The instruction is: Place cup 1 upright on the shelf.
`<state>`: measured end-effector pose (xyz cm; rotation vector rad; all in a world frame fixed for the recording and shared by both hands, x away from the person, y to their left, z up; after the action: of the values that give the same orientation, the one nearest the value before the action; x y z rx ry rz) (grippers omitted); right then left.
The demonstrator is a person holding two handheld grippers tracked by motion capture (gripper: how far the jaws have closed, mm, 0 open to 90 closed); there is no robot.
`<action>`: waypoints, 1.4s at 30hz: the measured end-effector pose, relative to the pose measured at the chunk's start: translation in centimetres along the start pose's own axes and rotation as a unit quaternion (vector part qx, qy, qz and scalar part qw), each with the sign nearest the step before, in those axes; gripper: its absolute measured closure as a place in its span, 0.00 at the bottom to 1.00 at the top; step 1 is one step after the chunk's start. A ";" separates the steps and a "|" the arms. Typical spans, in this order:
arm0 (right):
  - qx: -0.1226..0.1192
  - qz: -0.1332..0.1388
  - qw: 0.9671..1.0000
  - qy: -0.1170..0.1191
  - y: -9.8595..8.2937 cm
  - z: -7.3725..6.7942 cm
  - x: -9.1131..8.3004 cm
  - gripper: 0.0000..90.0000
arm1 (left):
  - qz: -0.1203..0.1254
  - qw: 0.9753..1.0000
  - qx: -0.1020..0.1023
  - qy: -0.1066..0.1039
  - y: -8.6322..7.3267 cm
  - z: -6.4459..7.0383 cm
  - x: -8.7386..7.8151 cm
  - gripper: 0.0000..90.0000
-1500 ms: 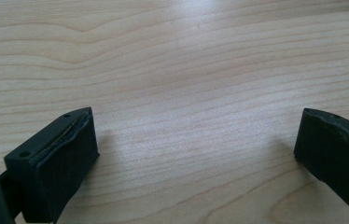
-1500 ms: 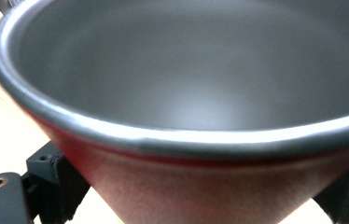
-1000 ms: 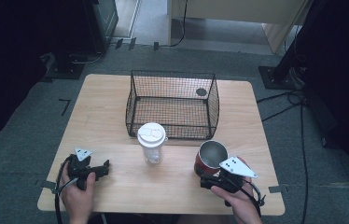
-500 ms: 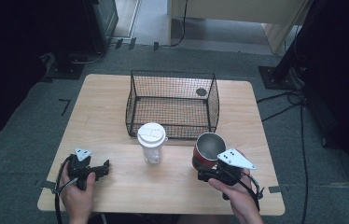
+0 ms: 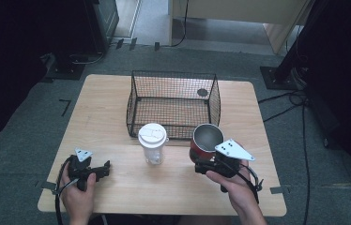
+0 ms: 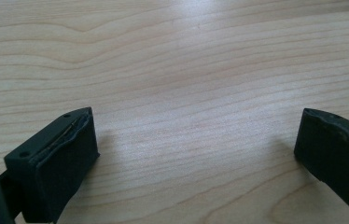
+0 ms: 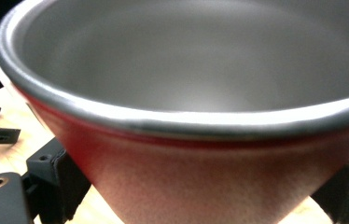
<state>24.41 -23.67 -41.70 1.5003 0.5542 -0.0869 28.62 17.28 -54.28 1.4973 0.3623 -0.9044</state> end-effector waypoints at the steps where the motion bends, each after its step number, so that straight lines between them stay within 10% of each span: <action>1: 0.000 0.000 1.000 0.000 0.0 0.0 0.0 0.09 | -0.001 1.000 0.001 0.000 0.0 0.0 0.0 0.00; 42: -0.001 0.039 0.999 -0.022 6.6 -0.7 3.1 0.09 | -0.002 1.000 0.001 0.000 0.0 0.0 0.0 0.00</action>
<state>29.45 -21.53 -36.82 1.5128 0.4613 -0.0585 28.61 17.31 -54.26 1.4983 0.3648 -0.9087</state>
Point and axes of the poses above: each handheld gripper's, and its own axes: x roughly forward along the jaws, y roughly out of its top, z roughly to its right, the point moved 3 cm from there along x, roughly forward along the jaws, and after that the axes turned 9 degrees about -y, right-handed, at the moved point
